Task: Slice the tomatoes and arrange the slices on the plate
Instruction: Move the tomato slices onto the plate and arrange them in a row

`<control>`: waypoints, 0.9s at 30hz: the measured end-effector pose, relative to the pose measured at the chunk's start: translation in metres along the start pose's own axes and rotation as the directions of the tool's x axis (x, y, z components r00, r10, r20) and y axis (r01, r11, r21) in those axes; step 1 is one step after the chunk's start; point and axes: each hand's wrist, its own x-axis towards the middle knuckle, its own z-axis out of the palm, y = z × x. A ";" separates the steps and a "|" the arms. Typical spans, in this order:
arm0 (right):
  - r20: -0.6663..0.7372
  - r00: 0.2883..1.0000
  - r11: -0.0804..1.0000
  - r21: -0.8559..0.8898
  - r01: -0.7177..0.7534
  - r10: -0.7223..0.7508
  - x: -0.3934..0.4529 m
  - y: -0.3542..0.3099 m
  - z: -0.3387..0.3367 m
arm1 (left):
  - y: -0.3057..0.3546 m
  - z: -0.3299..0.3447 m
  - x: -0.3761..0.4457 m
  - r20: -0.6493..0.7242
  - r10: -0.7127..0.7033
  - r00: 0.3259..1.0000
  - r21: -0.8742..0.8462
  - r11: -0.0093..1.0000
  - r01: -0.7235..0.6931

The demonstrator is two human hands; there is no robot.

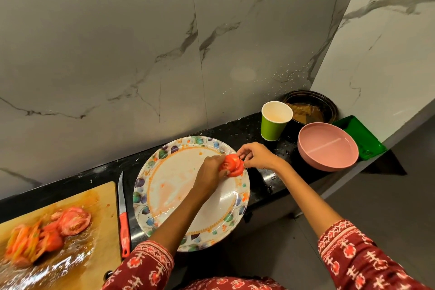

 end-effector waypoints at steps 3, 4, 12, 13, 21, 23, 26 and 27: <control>0.058 0.998 0.999 -0.029 0.031 -0.029 0.000 0.000 -0.002 | 0.001 -0.002 0.003 0.052 0.012 0.999 0.056 0.998 -0.015; 0.081 0.996 0.998 -0.055 0.043 -0.038 -0.001 -0.001 -0.002 | 0.001 -0.002 0.004 0.075 0.011 0.997 0.085 0.996 -0.017; -0.011 0.992 0.970 -0.210 0.124 -0.129 -0.008 0.001 0.017 | -0.002 0.005 0.008 0.086 -0.047 0.995 0.225 0.974 0.026; -0.023 0.992 0.971 -0.205 0.120 -0.127 -0.008 0.002 0.017 | -0.002 0.006 0.009 0.084 -0.043 0.996 0.218 0.976 0.024; -0.119 0.990 0.993 -0.096 0.070 -0.081 -0.007 0.009 0.015 | 0.004 0.006 0.015 0.136 -0.046 0.990 0.276 0.961 0.007; -0.135 0.988 0.996 -0.057 0.069 -0.076 -0.009 0.008 0.014 | 0.003 0.005 0.016 0.138 -0.044 0.989 0.263 0.965 0.006; -0.202 0.977 0.998 -0.006 0.069 -0.068 -0.010 0.005 0.013 | 0.000 0.003 0.015 0.130 -0.072 0.989 0.237 0.971 0.040; -0.228 0.972 0.998 0.004 0.066 -0.063 -0.010 0.005 0.012 | -0.001 0.003 0.014 0.122 -0.088 0.989 0.224 0.973 0.059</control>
